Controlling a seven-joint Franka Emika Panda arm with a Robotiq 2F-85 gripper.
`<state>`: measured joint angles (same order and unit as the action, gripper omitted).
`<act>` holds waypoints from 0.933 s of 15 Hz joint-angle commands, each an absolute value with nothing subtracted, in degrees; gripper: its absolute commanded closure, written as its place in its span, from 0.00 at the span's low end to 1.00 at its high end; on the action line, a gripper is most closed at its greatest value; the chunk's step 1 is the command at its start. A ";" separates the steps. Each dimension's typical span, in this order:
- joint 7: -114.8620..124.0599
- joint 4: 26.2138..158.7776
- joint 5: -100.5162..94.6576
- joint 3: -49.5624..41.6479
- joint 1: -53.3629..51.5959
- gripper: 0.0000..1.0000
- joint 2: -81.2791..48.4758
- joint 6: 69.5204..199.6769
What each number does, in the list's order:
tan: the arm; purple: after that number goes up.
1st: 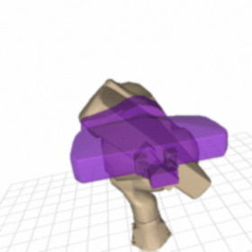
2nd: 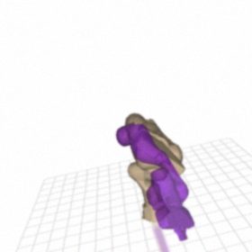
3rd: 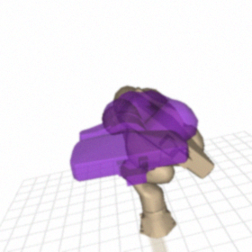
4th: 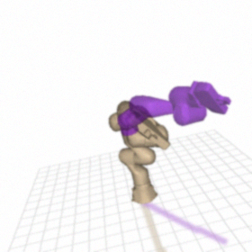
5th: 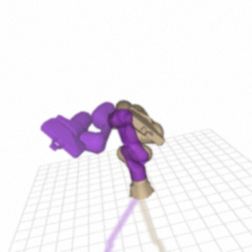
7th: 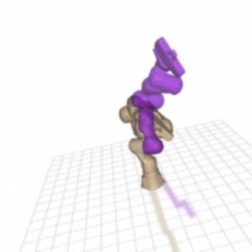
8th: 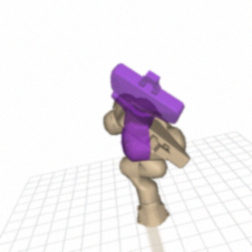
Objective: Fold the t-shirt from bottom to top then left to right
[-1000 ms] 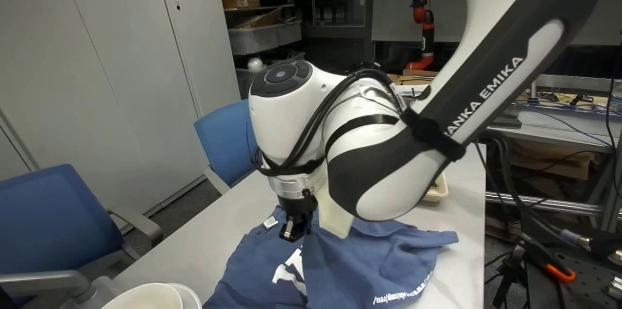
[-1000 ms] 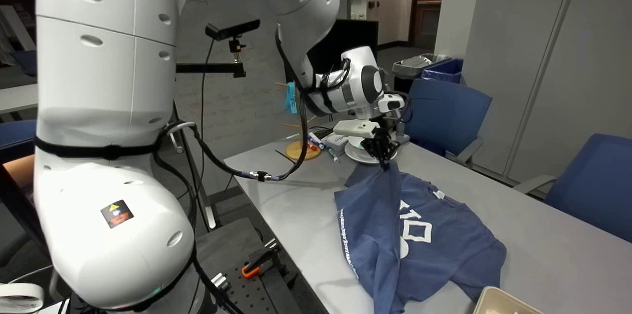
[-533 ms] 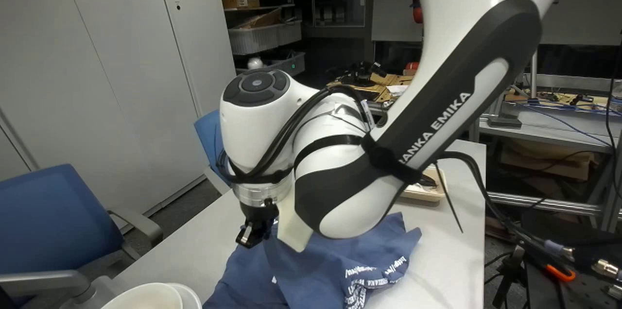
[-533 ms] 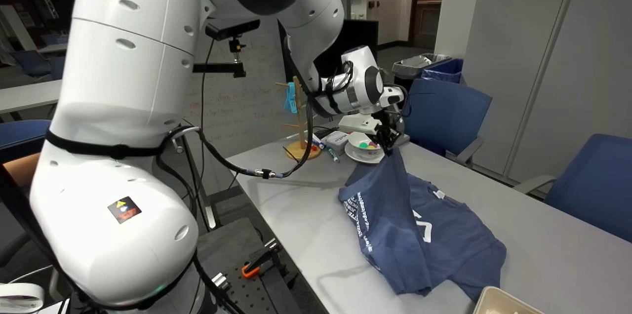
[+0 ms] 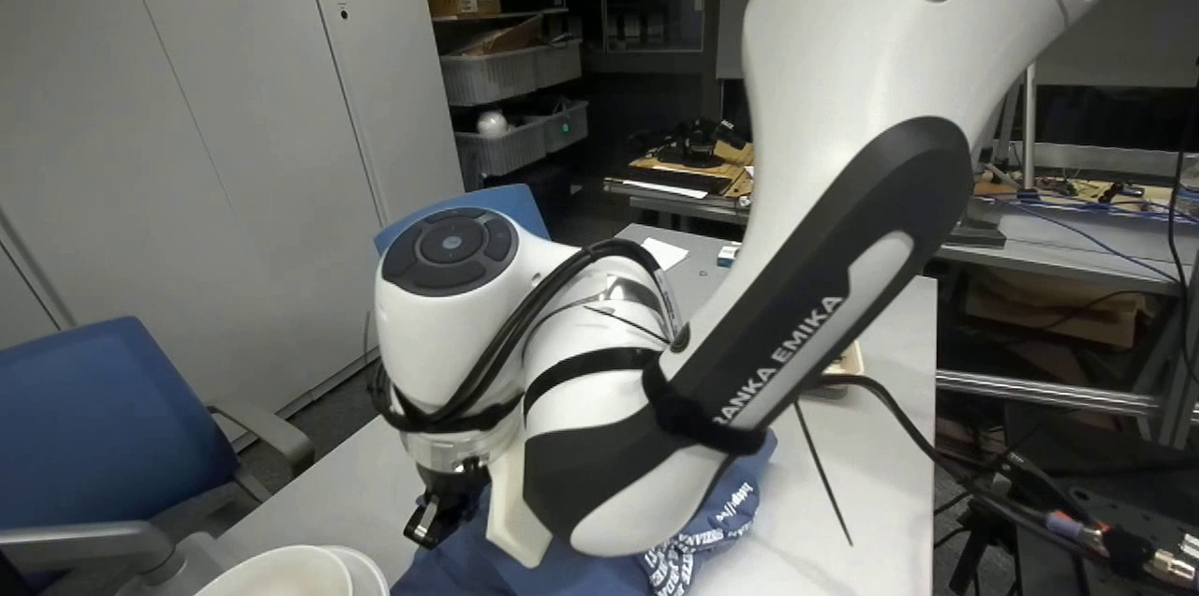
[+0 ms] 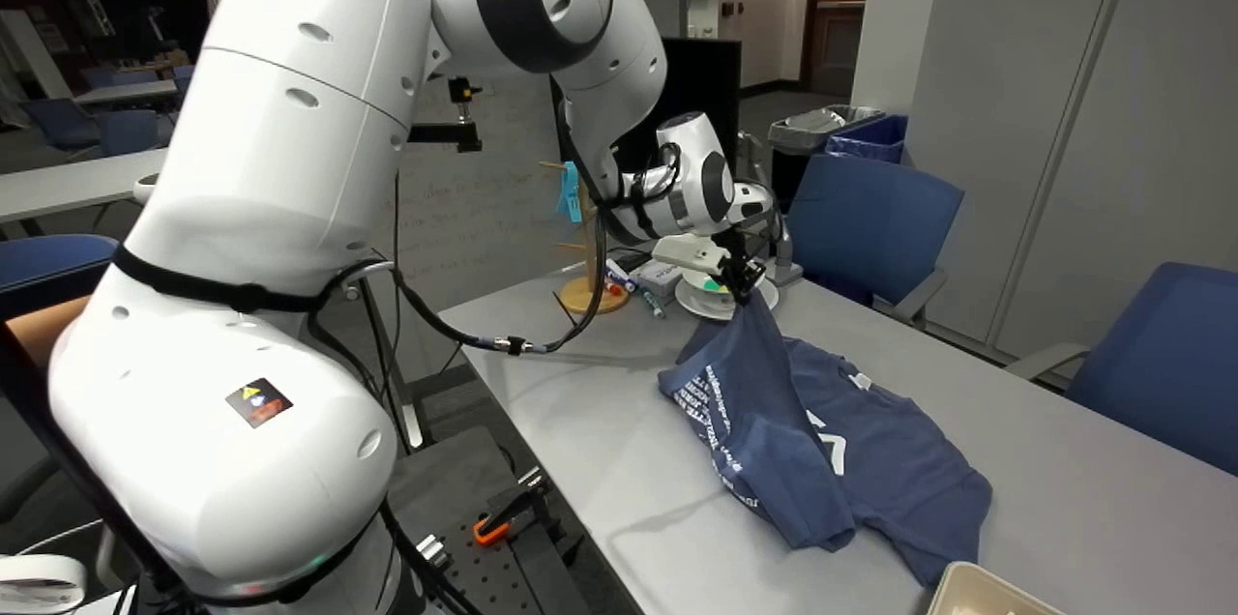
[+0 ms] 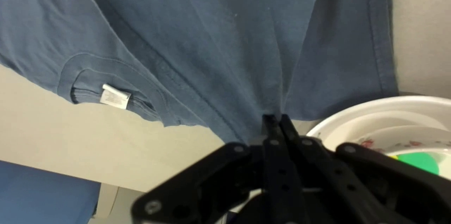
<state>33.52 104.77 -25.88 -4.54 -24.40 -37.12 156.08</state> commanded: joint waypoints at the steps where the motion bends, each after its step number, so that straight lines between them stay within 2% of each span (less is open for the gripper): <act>1: 32.82 101.96 -22.62 -5.47 -25.66 0.99 -40.21 157.09; 2: 31.99 102.09 -21.40 -4.81 -25.15 0.72 -40.23 156.74; 4: 28.94 102.94 -19.17 -3.39 -24.01 0.66 -39.38 155.61; 7: 23.82 105.89 -16.68 -2.34 -22.74 0.42 -36.26 153.89; 12: 7.31 111.52 -5.71 7.15 -12.50 0.05 -29.12 146.14; 14: 0.75 112.72 -2.01 9.45 -8.91 0.00 -26.08 140.48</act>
<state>9.88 108.40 -7.25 5.40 -14.38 -32.28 146.76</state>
